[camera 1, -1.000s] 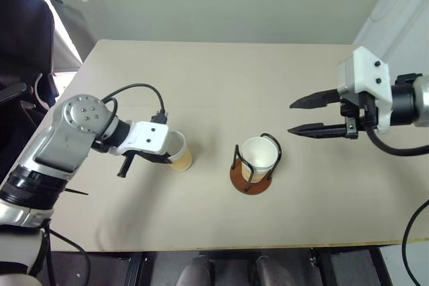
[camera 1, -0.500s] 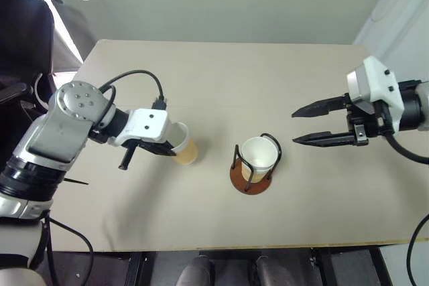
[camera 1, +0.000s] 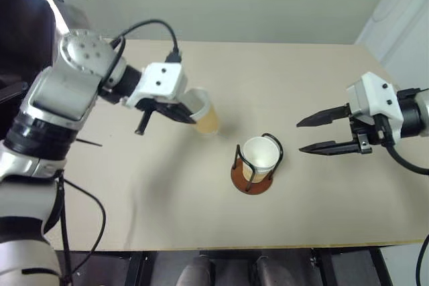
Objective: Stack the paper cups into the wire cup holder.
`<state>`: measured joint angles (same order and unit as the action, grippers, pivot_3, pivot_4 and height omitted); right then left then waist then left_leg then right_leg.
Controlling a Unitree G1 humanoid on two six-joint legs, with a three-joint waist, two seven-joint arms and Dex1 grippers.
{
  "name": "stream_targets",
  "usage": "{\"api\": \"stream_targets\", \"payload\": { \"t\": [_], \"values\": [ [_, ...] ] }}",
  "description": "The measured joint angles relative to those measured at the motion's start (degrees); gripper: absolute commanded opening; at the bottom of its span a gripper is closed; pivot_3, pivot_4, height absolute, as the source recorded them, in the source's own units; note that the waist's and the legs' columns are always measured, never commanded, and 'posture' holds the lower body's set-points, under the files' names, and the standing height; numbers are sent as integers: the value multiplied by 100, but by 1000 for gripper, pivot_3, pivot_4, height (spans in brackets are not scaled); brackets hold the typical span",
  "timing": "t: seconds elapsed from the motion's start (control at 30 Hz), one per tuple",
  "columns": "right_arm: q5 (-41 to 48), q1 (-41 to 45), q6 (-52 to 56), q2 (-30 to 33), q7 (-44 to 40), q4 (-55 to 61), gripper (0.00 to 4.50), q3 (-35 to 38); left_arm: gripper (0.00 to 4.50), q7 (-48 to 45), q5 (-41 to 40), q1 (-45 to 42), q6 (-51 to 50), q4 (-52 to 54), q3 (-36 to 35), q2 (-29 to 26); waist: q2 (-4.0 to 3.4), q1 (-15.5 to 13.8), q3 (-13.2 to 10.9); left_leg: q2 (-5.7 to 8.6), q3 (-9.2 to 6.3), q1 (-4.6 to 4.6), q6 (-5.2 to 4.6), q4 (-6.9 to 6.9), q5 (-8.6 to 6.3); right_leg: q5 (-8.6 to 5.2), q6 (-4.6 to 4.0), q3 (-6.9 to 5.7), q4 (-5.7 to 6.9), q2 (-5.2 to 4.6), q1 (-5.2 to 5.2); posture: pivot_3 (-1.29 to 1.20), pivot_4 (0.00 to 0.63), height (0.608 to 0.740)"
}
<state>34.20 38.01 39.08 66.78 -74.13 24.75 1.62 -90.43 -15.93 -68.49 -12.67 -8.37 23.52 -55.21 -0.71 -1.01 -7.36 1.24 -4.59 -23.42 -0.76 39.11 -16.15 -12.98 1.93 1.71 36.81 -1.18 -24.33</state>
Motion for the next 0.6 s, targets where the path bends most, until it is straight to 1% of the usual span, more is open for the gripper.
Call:
{"api": "stream_targets", "payload": {
  "t": [0.2,0.27,0.4,0.6],
  "values": [
    [55,-252,191,3,210,177,2320,61,22,-2,-590,-860,62,-291,450,297,0,-20,0,-1,-2,-10,-4,0,-2,3,6,-2,-7,0,-1,0,150,740],
    [57,-269,264,2,288,247,2320,64,22,-3,-754,-1033,92,-320,538,387,-1,-14,0,-1,0,-10,-6,0,-4,2,9,-1,-8,0,-1,0,150,740],
    [56,-268,310,-14,448,329,2320,70,22,-4,-965,-1369,155,-456,837,788,0,-43,-1,-1,-1,-12,-8,3,-4,4,14,-1,-10,-1,0,0,150,740],
    [60,-269,368,-20,558,421,2320,70,22,-4,-1351,-1579,193,-457,1325,1044,1,-39,-1,-2,0,-15,-9,2,-5,2,17,-2,-10,-1,-1,0,150,740]
  ]
}}
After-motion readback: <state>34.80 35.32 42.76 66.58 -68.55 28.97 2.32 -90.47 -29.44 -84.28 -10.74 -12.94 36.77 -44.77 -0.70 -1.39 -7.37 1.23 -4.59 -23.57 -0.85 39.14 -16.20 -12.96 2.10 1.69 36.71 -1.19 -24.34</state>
